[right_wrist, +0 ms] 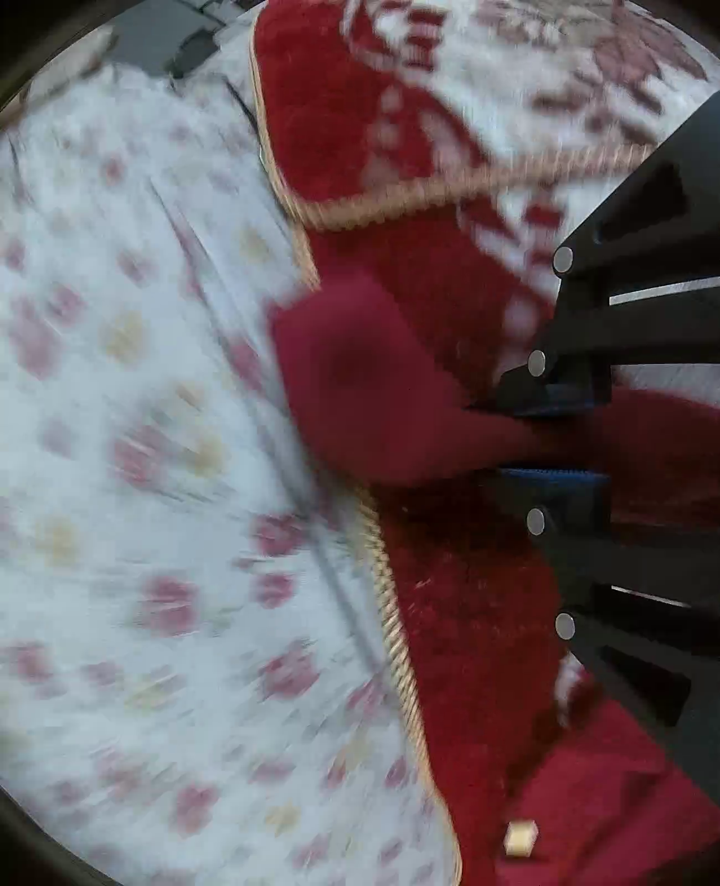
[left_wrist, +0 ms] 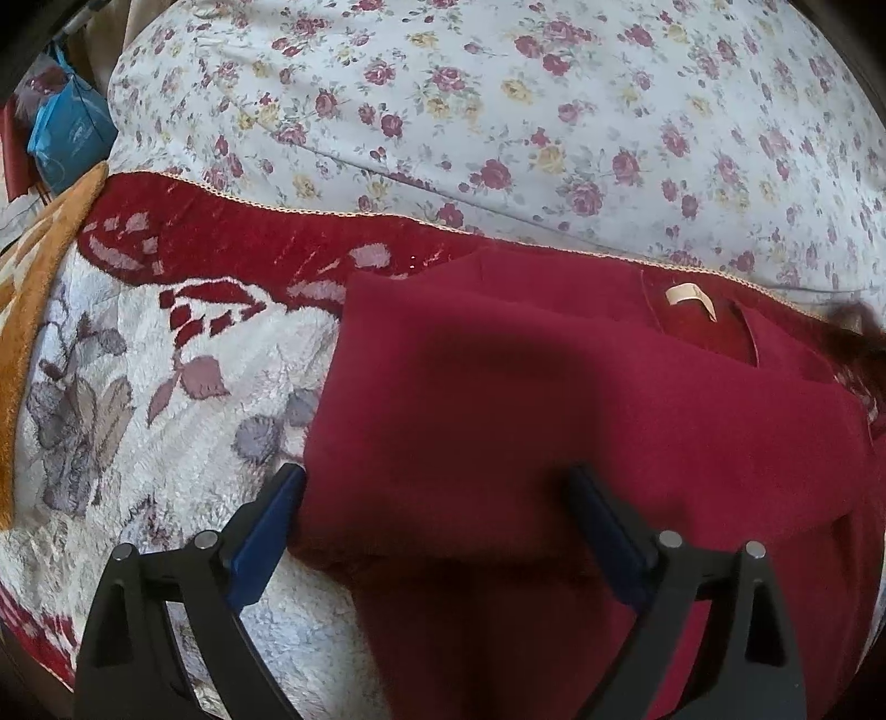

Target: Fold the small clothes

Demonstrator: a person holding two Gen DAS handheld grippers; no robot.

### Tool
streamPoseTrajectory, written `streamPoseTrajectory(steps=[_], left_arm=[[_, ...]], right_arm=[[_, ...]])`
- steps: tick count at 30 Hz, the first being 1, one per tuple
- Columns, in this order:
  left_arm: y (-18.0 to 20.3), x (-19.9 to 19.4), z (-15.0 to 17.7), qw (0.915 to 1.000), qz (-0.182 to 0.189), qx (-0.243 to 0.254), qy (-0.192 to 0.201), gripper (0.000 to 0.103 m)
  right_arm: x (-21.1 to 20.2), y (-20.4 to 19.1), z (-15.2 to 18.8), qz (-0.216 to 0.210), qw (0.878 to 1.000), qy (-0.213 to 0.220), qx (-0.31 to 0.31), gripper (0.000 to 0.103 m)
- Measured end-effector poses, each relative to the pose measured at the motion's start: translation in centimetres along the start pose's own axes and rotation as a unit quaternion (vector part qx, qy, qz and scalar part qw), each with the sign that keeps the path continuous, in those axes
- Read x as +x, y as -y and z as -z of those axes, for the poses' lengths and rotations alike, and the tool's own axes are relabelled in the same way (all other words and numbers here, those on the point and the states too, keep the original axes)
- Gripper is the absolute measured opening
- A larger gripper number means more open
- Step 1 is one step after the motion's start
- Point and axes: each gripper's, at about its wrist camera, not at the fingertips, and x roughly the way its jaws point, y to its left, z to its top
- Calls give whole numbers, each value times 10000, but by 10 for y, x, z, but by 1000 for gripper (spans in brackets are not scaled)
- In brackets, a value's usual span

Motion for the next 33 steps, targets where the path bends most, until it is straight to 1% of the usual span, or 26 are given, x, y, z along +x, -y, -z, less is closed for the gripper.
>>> streamPoseTrajectory(steps=[2, 3, 4, 6, 7, 10, 11, 12, 13, 14, 16, 18, 19, 20, 22, 23, 24, 25, 26, 27, 28, 29, 30, 31, 32, 33], left_arm=[[0, -2, 0, 10000, 17, 4, -8, 94], [0, -2, 0, 10000, 28, 5, -10, 94], [0, -3, 0, 10000, 41, 7, -12, 94], [0, -5, 1, 10000, 57, -6, -15, 94], [0, -5, 1, 10000, 60, -13, -16, 94], [1, -7, 2, 10000, 55, -22, -8, 94], [1, -7, 2, 10000, 57, -35, -9, 94], [0, -7, 2, 10000, 58, -42, -7, 94], [0, -8, 2, 10000, 58, -43, -5, 94], [0, -8, 2, 10000, 53, -40, -4, 94], [0, -8, 2, 10000, 55, -44, -6, 94], [0, -8, 2, 10000, 60, -62, -8, 94], [0, -8, 2, 10000, 55, -62, -13, 94], [0, -8, 2, 10000, 55, -56, -12, 94], [0, -7, 2, 10000, 56, -54, -13, 94], [0, -7, 2, 10000, 59, -54, -19, 94], [0, -7, 2, 10000, 57, -62, -24, 94], [0, -7, 2, 10000, 59, -64, -30, 94], [0, -7, 2, 10000, 66, -63, -37, 94], [0, -7, 1, 9999, 74, -58, -44, 94], [0, -7, 1, 9999, 83, -58, -52, 94], [-1, -7, 0, 9999, 90, -63, -56, 94], [-1, -6, -1, 9999, 96, -70, -60, 94], [-2, -6, -1, 9999, 105, -79, -72, 94], [-2, -6, -1, 9998, 122, -97, -82, 94], [-3, -8, -2, 9998, 145, -116, -85, 94]], right_arm=[[-44, 34, 16, 80, 9990, 401, 189, 15], [-54, 47, 22, 132, 9984, 474, 279, 15], [-63, 63, 31, 130, 9982, 458, 357, 17], [-71, 93, 49, 144, 9980, 251, 561, 24], [-72, 106, 53, 279, 9973, 177, 650, 28], [-81, 148, 73, 814, 9924, 54, 923, 30], [-87, 160, 78, 868, 9908, 81, 1037, 38], [-93, 170, 80, 794, 9900, 136, 1156, 45], [-99, 177, 81, 689, 9889, 195, 1298, 62], [-104, 181, 82, 617, 9873, 267, 1440, 70], [-114, 180, 82, 423, 9861, 408, 1553, 71], [-112, 172, 78, 77, 9868, 381, 1569, 71], [-108, 168, 78, -161, 9860, 326, 1629, 71], [-100, 164, 75, -522, 9830, 219, 1749, 71], [-85, 156, 69, -913, 9778, 88, 1884, 71], [-77, 149, 66, -1016, 9766, -11, 1893, 71], [-64, 140, 63, -977, 9771, -227, 1874, 71], [-52, 135, 62, -863, 9774, -433, 1881, 69], [-42, 132, 62, -767, 9764, -592, 1929, 64], [-30, 130, 62, -739, 9747, -728, 1979, 63], [-22, 128, 62, -742, 9736, -798, 2005, 57], [-14, 127, 62, -754, 9733, -811, 2009, 40], [-7, 126, 60, -778, 9746, -775, 1953, 29], [-2, 126, 60, -729, 9761, -759, 1899, 11], [0, 127, 60, -708, 9759, -790, 1906, 8], [-4, 128, 60, -829, 9750, -713, 1933, 8]])
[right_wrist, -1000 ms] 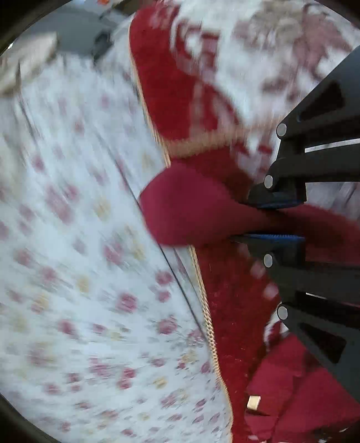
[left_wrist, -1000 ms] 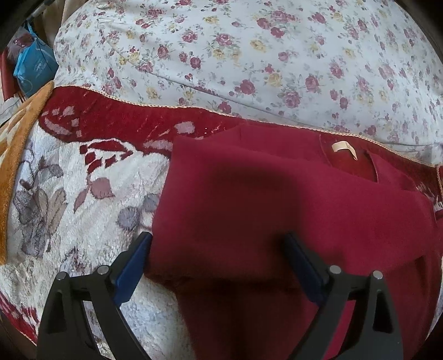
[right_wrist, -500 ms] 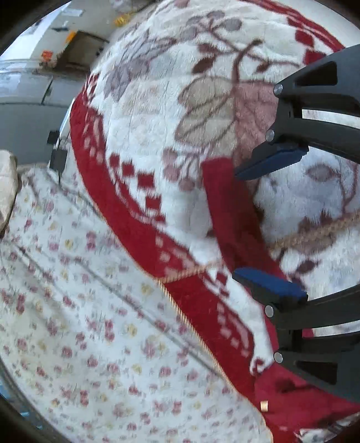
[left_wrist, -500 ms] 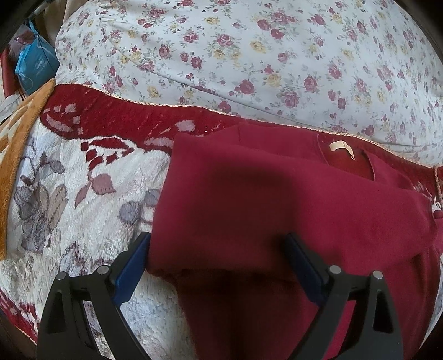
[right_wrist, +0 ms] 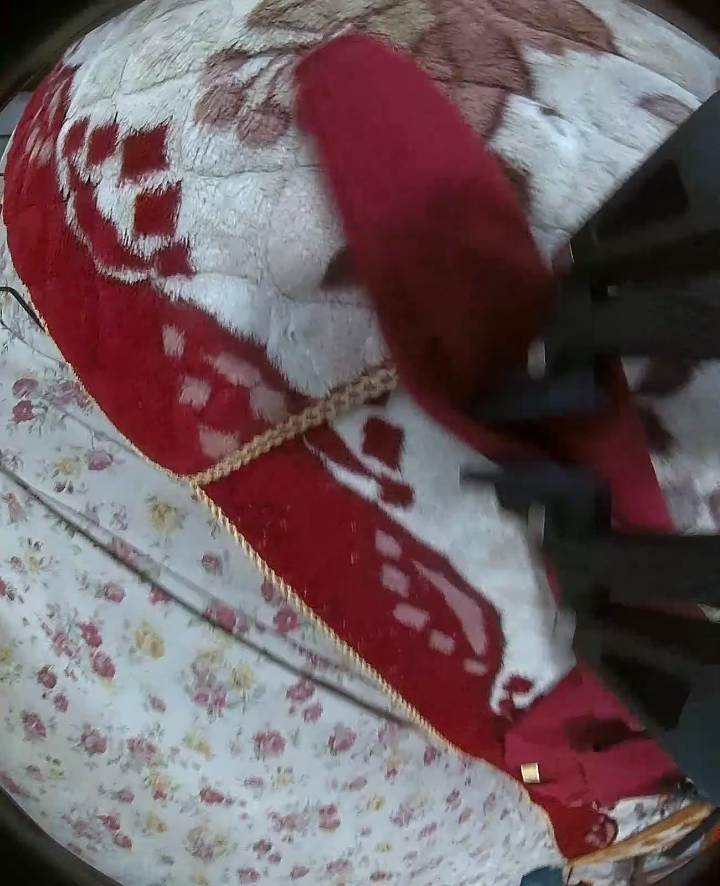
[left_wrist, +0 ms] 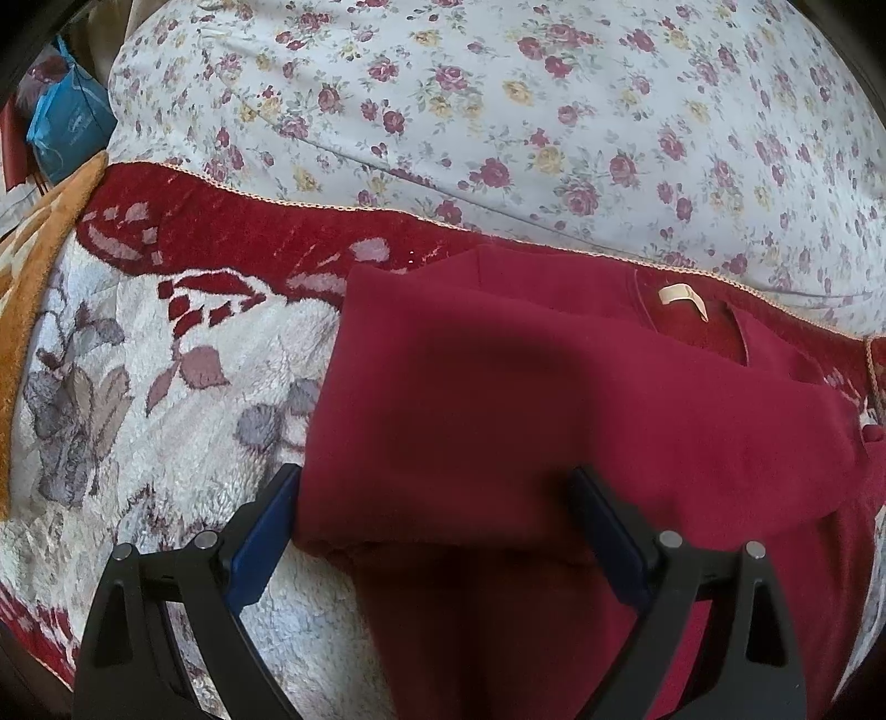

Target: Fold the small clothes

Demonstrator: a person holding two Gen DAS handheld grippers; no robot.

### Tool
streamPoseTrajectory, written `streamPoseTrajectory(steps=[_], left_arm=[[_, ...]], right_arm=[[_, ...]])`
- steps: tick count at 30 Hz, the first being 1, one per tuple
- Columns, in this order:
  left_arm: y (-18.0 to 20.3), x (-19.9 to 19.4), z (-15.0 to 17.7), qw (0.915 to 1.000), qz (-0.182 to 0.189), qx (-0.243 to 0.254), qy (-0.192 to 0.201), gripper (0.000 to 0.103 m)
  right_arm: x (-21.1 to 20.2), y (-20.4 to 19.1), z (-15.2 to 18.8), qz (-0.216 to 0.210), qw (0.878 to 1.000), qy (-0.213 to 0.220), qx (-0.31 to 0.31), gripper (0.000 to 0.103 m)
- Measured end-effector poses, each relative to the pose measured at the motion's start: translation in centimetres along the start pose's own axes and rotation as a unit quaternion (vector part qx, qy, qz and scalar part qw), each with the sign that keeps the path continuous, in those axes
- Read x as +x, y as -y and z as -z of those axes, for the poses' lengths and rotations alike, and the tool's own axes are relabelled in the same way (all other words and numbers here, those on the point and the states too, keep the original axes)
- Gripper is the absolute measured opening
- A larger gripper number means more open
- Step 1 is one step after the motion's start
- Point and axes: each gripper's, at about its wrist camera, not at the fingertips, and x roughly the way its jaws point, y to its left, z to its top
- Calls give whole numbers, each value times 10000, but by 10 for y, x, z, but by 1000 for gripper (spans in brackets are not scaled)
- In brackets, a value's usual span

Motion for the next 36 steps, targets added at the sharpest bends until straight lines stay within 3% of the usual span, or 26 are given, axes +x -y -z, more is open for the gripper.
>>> streamPoseTrajectory(steps=[3, 5, 10, 15, 19, 20, 21, 23, 25, 28, 32, 36], left_arm=[[-5, -9, -2, 9999, 51, -83, 118, 94], [-12, -25, -6, 9987, 17, -245, 439, 94], [-31, -54, -14, 9932, -66, -575, 1014, 94], [-55, -59, -17, 9894, -57, -1000, 1051, 94], [-71, -63, -18, 9854, 103, -1261, 1136, 94], [-74, -64, -18, 9844, 198, -1321, 1142, 94], [-74, -63, -18, 9843, 266, -1330, 1133, 94], [-71, -63, -20, 9845, 570, -1250, 1091, 94], [-62, -66, -20, 9847, 775, -1082, 1125, 94], [-43, -71, -21, 9858, 900, -706, 1230, 94], [-21, -57, -25, 9870, 1104, -477, 1066, 97], [-5, -28, -34, 9919, 1007, -466, 617, 97]], right_arm=[[-44, -21, 7, -205, 9965, 552, -591, 8], [-79, -42, 15, -450, 9896, 911, -1015, 8], [-143, -123, 42, -1435, 9555, 1286, -2235, 8], [-145, -227, 101, -2292, 9078, 945, -3383, 8], [-88, -284, 177, -2492, 8756, 182, -4135, 10], [-68, -289, 195, -2422, 8712, -165, -4267, 17], [-48, -290, 211, -2253, 8706, -558, -4338, 23], [-31, -280, 223, -2088, 8780, -817, -4229, 34], [-34, -260, 220, -2125, 8867, -775, -4032, 41], [-49, -233, 203, -2166, 9045, -493, -3640, 64], [-63, -208, 177, -2048, 9188, -304, -3362, 68], [-71, -185, 156, -1813, 9320, -53, -3139, 71]])
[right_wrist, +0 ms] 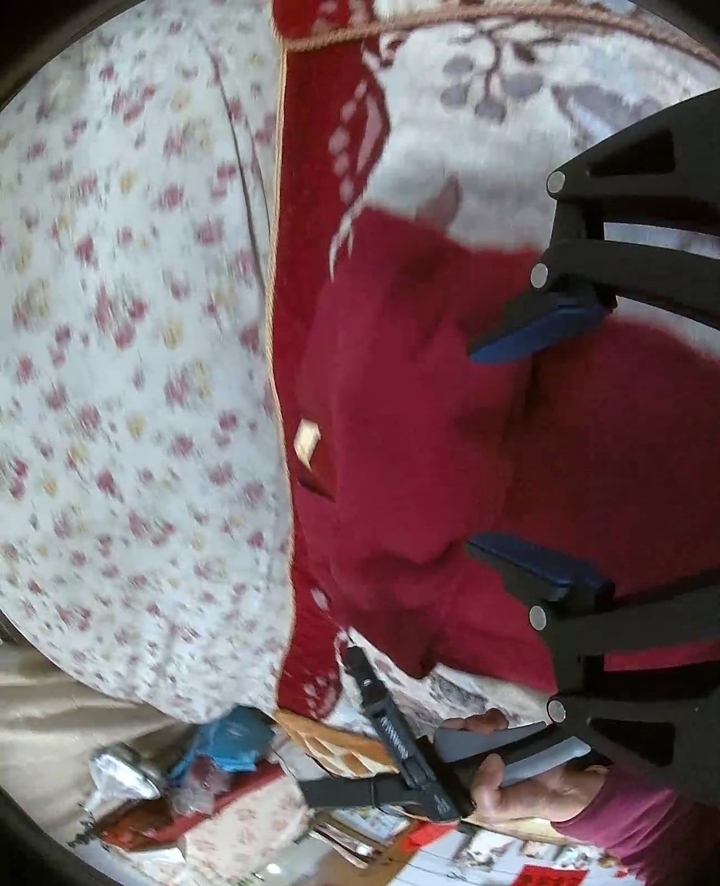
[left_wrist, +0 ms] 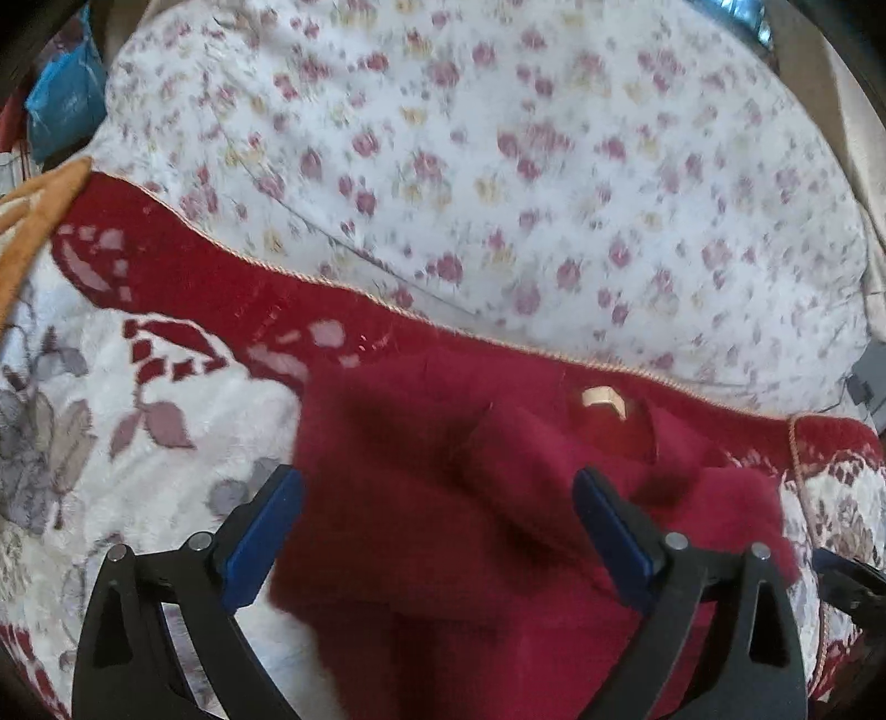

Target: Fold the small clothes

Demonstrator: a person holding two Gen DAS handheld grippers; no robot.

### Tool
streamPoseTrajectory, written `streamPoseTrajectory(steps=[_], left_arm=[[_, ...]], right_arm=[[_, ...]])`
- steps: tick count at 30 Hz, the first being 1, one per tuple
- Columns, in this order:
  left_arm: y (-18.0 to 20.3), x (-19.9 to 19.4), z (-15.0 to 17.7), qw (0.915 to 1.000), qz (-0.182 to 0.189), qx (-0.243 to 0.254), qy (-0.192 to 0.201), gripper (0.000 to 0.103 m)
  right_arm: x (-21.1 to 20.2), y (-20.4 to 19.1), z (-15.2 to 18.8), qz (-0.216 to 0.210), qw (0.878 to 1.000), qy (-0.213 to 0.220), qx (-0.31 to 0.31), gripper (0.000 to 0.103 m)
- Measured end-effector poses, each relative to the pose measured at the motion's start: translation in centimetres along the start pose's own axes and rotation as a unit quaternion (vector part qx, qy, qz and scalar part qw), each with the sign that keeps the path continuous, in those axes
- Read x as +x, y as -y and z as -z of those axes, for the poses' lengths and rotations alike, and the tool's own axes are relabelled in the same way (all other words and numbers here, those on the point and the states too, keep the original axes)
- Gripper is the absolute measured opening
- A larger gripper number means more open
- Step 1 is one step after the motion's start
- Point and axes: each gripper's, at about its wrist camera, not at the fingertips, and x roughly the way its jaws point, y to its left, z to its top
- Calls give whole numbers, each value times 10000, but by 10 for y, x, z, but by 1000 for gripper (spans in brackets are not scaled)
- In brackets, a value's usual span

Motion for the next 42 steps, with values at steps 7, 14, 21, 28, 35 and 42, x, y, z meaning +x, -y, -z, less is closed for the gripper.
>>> streamPoseTrajectory(steps=[7, 14, 21, 28, 35, 42], left_arm=[[27, 51, -8, 9977, 317, 85, -588, 33], [6, -15, -14, 9981, 606, -98, 97, 12], [8, -23, 16, 9991, 98, 395, 89, 12], [11, 10, 35, 9981, -338, 507, -131, 18], [4, 9, 34, 9987, -333, 344, -153, 31], [-12, -28, 26, 9990, -442, 93, -2, 83]], right_arm=[[-4, 59, 0, 319, 9960, 90, 825, 77], [42, 83, -23, 411, 9897, -79, 1372, 81], [60, 83, -54, 743, 9892, 261, 1237, 15], [54, 93, -44, 1303, 9831, 128, 1280, 34], [33, 54, -2, 1121, 9921, -326, 457, 50], [0, 65, 15, 1292, 9903, -72, 503, 54]])
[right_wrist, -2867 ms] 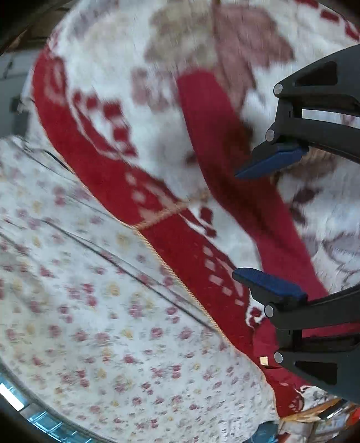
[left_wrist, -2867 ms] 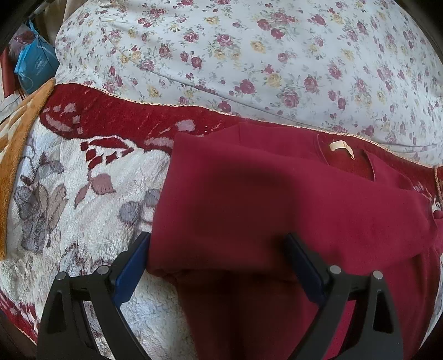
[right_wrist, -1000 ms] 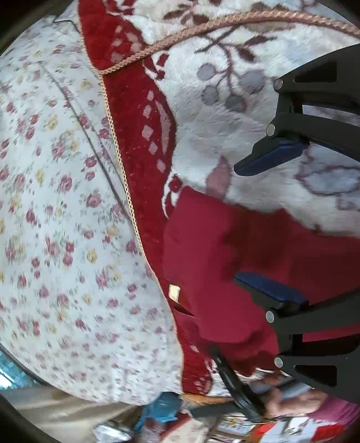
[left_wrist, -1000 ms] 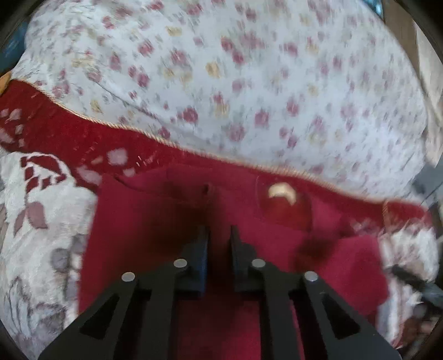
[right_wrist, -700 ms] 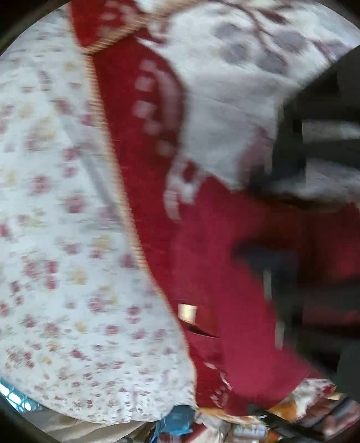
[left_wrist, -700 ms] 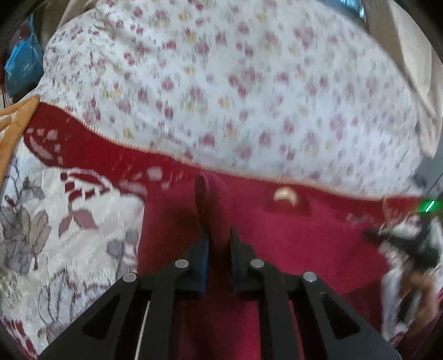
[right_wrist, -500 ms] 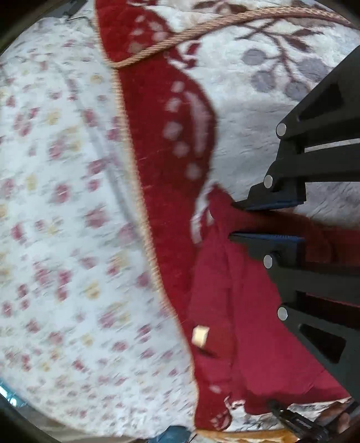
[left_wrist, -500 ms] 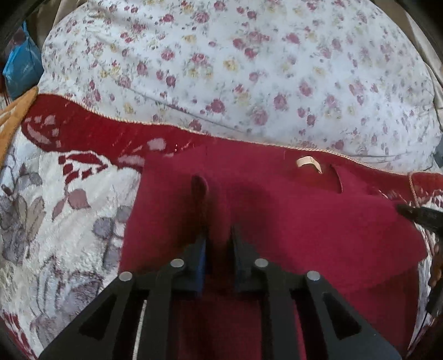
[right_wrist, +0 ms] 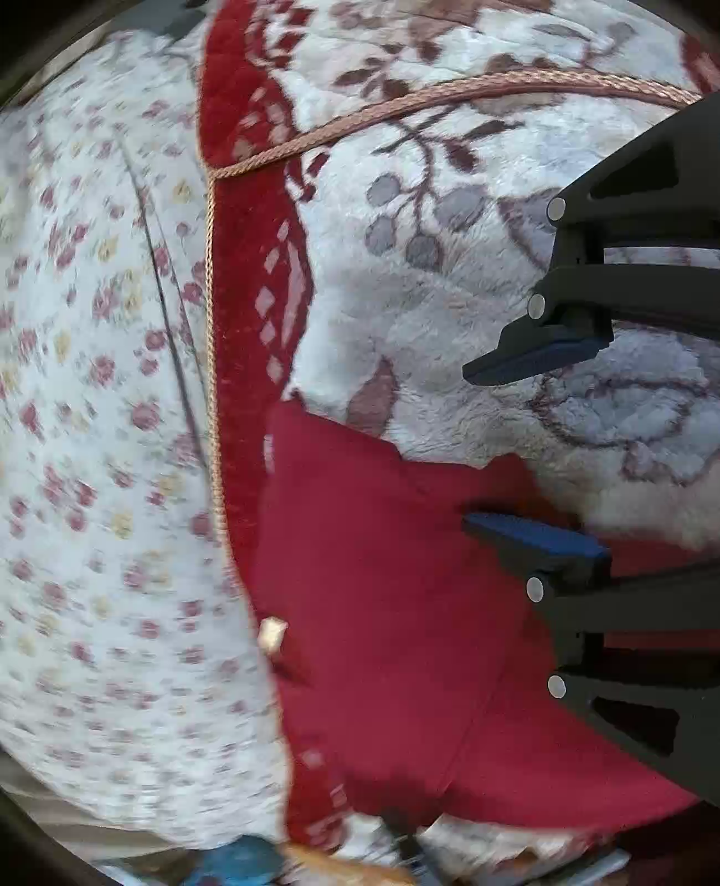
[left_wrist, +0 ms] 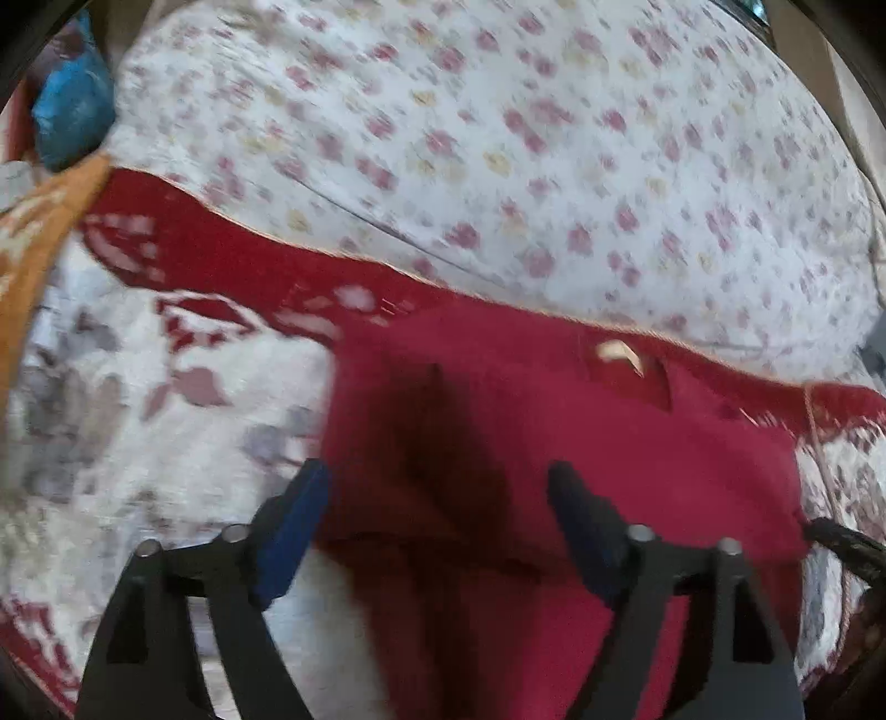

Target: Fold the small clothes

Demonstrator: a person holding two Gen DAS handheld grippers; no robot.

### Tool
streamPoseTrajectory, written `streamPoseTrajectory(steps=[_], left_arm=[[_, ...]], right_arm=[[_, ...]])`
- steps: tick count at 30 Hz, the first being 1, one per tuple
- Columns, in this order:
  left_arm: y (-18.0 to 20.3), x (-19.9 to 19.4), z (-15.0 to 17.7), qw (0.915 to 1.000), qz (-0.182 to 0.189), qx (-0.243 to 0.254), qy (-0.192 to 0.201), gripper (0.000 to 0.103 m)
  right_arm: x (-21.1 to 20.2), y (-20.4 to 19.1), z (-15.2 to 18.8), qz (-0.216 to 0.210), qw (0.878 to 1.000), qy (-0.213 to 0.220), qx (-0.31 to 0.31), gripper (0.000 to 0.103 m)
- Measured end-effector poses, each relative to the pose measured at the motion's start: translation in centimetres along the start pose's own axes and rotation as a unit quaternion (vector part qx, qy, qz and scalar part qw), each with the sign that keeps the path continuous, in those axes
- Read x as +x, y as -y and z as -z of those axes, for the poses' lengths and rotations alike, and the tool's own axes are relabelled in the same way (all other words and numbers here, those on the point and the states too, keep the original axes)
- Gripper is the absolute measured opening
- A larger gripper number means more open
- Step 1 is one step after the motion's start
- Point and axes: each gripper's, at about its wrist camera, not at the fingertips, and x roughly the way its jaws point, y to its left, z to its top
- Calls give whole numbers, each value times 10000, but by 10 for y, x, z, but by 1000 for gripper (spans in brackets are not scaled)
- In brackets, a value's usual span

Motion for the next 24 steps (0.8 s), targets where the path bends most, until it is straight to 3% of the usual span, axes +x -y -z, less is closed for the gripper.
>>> streamPoseTrajectory(steps=[2, 3, 7, 9, 10, 11, 13, 15, 18, 20, 21, 22, 23, 24], left_arm=[[-12, -4, -3, 9997, -47, -230, 39, 84], [-18, -3, -4, 9993, -45, -379, 8, 84], [-26, 11, -6, 9983, -27, -580, -102, 84], [-21, 18, -7, 9989, -30, -461, -124, 84], [-19, 20, -6, 9992, -89, -381, -129, 84], [-16, 22, -6, 9994, -192, -275, -130, 84], [-14, 28, -5, 9991, -384, -78, -159, 84], [-18, 33, -6, 9986, -449, -134, -242, 84], [-35, 27, -8, 9974, -265, -593, -309, 84], [-41, 16, -8, 9973, -195, -659, -252, 84], [-44, 9, -6, 9977, -165, -610, -248, 84], [-45, 5, -4, 9980, -126, -564, -275, 84], [-47, 0, -1, 9981, -47, -509, -341, 84], [-47, -3, 2, 9981, 4, -475, -392, 84]], right_arm=[[-2, 1, -6, -57, 9999, 140, 46, 76], [1, -1, -9, -129, 9997, 181, 134, 81], [47, -11, -30, -453, 9976, -46, 528, 83], [69, -16, -32, -470, 9976, -229, 444, 49], [70, -18, -33, -395, 9985, -182, 339, 30], [65, -20, -34, -259, 9994, -12, 225, 19], [56, -22, -34, 79, 9997, 223, -29, 18], [66, -16, -32, 523, 9985, 152, -4, 18], [66, -7, -32, 392, 9989, 133, 207, 18], [49, -7, -32, 192, 9990, 256, 298, 26], [42, -6, -31, 133, 9989, 249, 362, 36], [34, -7, -28, 41, 9988, 252, 411, 61], [24, -6, -24, -114, 9986, 300, 427, 74], [12, -7, -18, -289, 9983, 346, 374, 74]])
